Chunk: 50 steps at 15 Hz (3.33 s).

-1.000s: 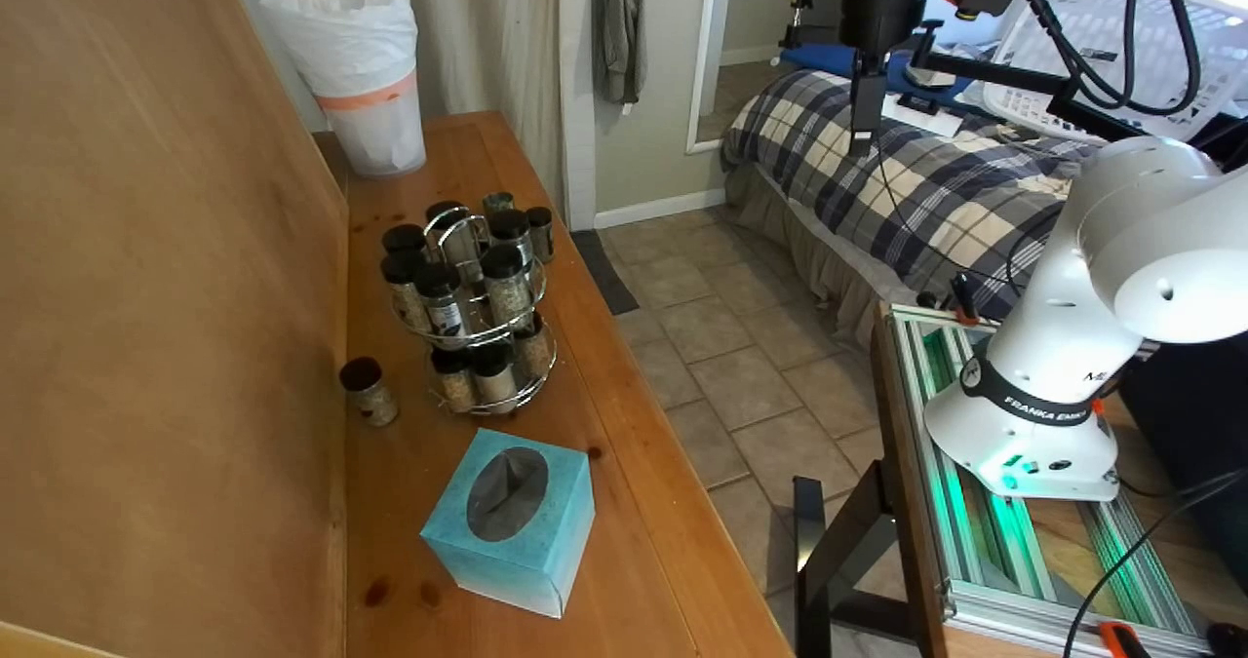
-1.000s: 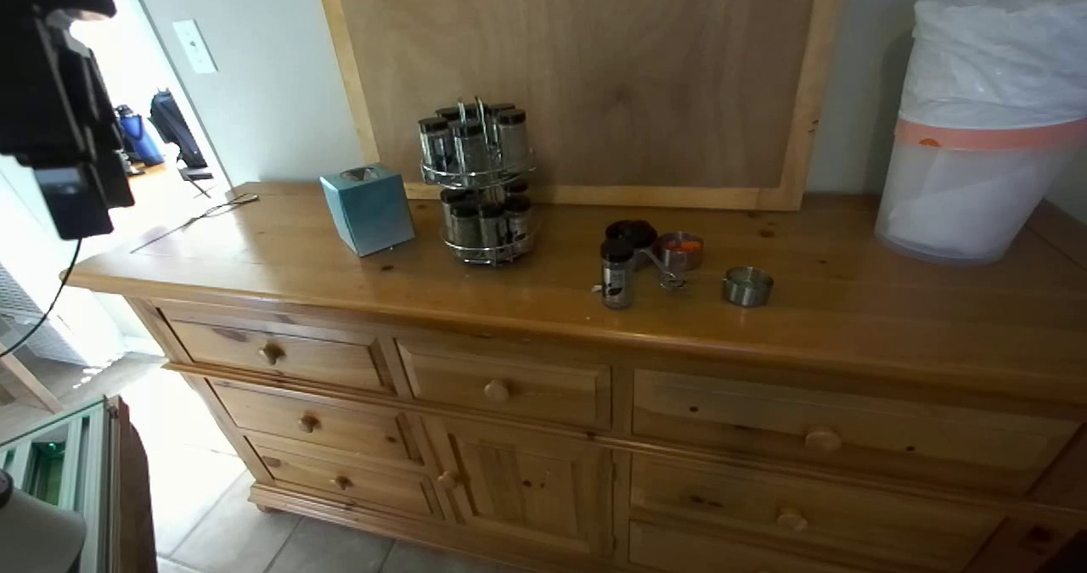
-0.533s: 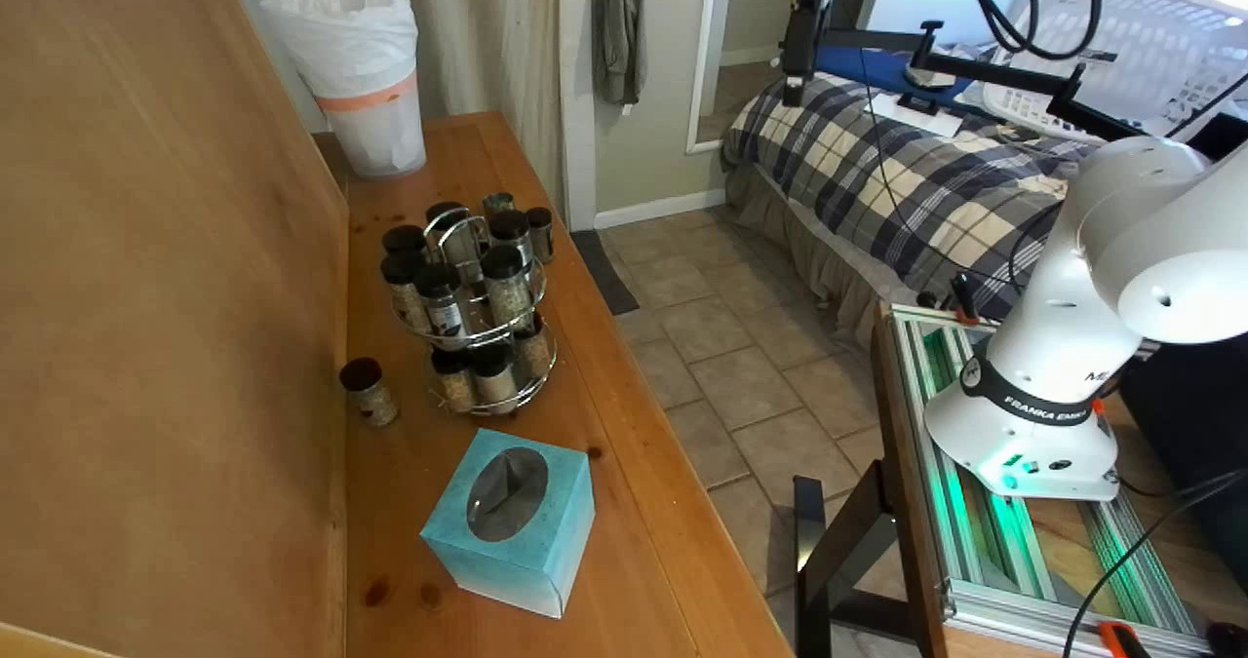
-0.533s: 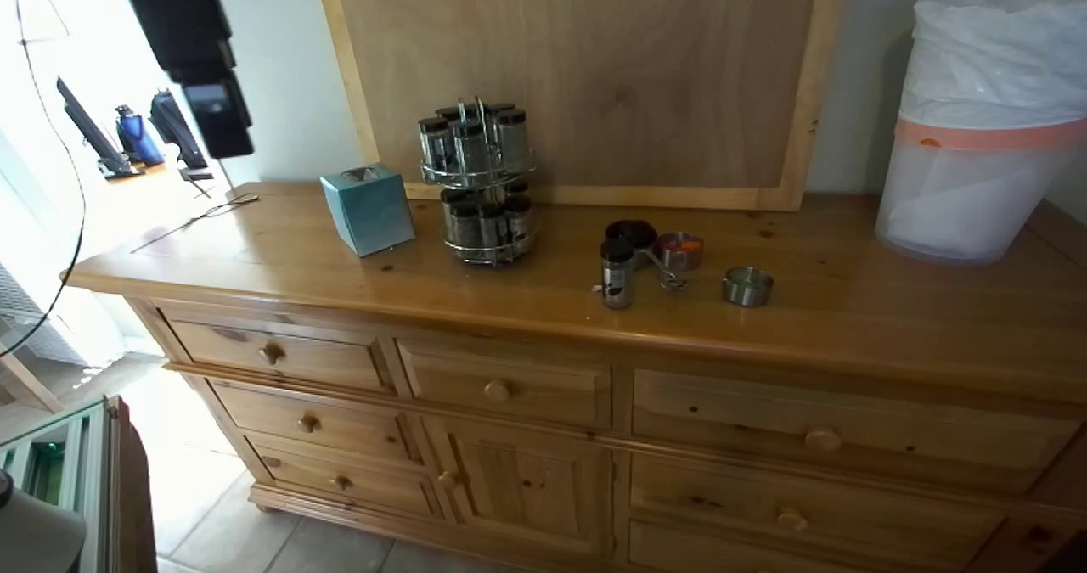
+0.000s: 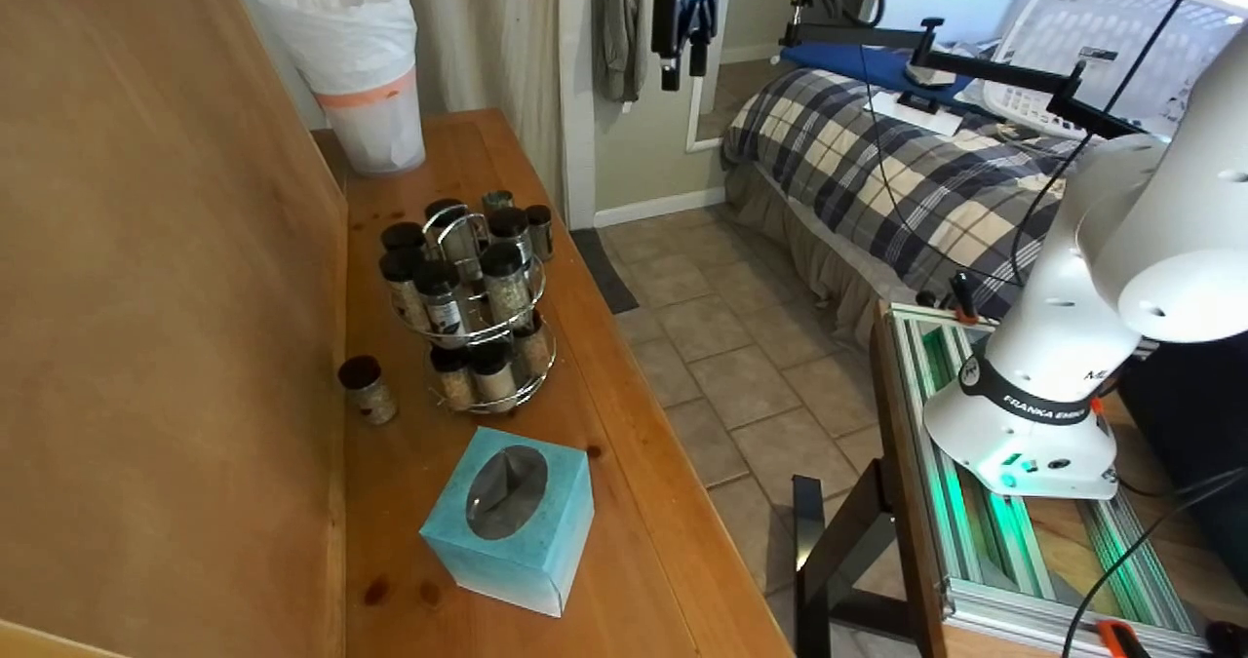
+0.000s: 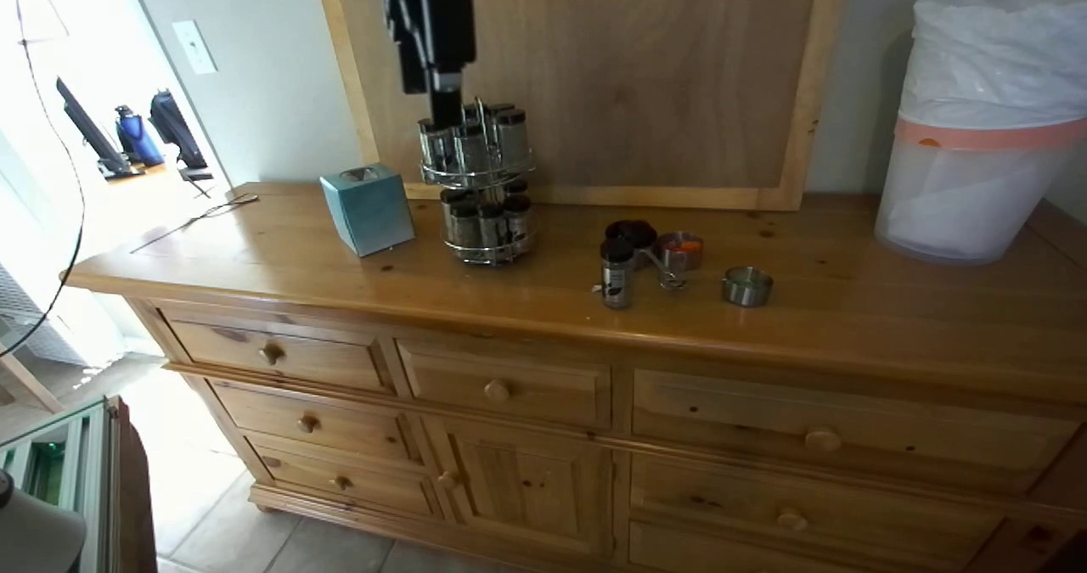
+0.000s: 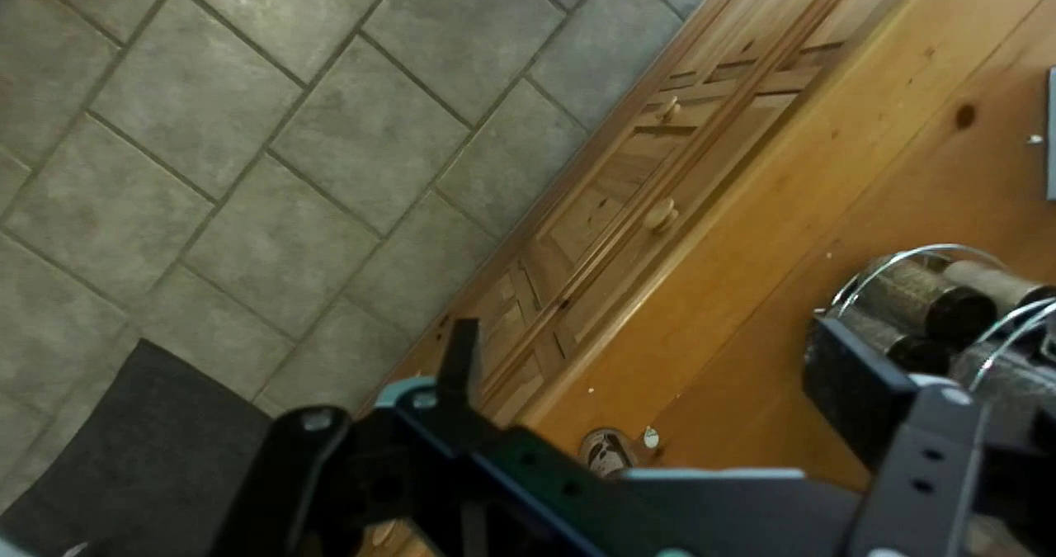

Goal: Pick up the container on the right and put it on the empty slot of the seasoning rack

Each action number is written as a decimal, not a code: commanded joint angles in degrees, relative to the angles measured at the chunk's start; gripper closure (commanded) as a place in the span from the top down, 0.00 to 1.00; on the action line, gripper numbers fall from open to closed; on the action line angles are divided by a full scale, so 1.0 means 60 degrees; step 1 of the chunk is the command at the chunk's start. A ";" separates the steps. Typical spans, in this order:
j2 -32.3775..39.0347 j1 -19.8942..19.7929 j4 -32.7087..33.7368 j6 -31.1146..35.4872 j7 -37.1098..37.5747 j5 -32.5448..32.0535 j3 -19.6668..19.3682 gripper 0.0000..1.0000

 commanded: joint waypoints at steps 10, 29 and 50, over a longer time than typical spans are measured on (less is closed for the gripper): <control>0.4035 -0.0861 0.3198 0.0426 0.0948 0.1342 0.0299 1.00; 0.5899 -0.0997 0.5265 -0.0022 0.0788 0.1452 0.0730 1.00; 1.0325 -0.1709 1.0548 -0.1890 0.2928 0.2134 0.1708 1.00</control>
